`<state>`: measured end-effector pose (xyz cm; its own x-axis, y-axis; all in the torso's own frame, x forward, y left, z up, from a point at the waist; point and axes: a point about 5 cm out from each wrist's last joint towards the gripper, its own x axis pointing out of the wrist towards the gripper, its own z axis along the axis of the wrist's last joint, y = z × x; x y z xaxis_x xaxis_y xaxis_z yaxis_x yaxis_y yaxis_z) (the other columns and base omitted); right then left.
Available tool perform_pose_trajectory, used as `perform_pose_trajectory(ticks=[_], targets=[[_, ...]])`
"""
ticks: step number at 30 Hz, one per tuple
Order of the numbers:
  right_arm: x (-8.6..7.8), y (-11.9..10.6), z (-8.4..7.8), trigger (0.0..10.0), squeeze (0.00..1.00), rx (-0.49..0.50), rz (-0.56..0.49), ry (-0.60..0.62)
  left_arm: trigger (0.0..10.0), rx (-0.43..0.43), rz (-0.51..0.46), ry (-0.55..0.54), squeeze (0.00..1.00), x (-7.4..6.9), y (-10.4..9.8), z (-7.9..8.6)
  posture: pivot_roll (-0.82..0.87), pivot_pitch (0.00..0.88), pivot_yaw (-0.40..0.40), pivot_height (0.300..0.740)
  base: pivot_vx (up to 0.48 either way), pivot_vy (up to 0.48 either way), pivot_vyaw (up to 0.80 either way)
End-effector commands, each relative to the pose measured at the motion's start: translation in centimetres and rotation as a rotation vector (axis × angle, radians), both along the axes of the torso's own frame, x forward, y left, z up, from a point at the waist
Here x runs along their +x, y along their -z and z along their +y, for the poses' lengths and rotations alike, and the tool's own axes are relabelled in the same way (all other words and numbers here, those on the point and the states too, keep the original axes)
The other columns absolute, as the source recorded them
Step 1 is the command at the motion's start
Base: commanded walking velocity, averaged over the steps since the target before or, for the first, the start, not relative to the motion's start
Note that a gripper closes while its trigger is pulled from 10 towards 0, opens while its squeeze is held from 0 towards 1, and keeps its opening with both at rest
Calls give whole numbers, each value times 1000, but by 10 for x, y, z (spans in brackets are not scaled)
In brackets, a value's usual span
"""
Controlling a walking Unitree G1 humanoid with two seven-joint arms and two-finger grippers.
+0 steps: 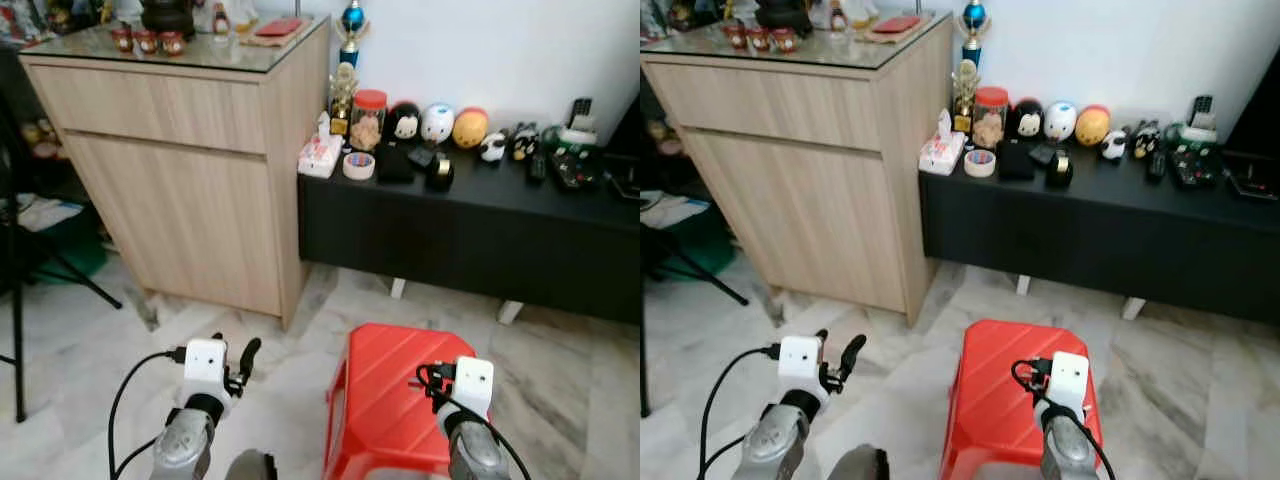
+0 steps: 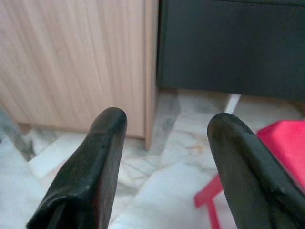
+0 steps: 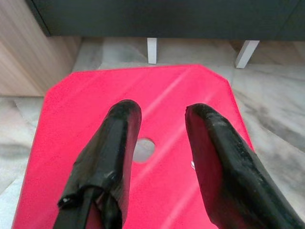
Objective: Hang keys on a hook
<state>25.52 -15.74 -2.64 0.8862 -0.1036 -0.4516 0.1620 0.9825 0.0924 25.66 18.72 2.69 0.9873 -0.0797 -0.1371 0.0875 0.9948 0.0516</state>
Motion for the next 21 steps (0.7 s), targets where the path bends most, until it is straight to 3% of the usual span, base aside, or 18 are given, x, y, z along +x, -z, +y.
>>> perform_pose_trajectory(ticks=[1,6,21], targets=[[0,0,-4,10000,0,-8,0,25,10000,-6,1,10,0,2,-1,-4,5,6,-45,642,289,0,0],[-3,2,-10,10000,0,-18,20,71,10000,-5,1,12,0,2,-2,-4,3,7,-44,642,286,0,0],[-13,17,-15,10000,0,12,161,169,10000,-2,20,28,0,0,1,-5,6,13,-43,642,0,0,0]])
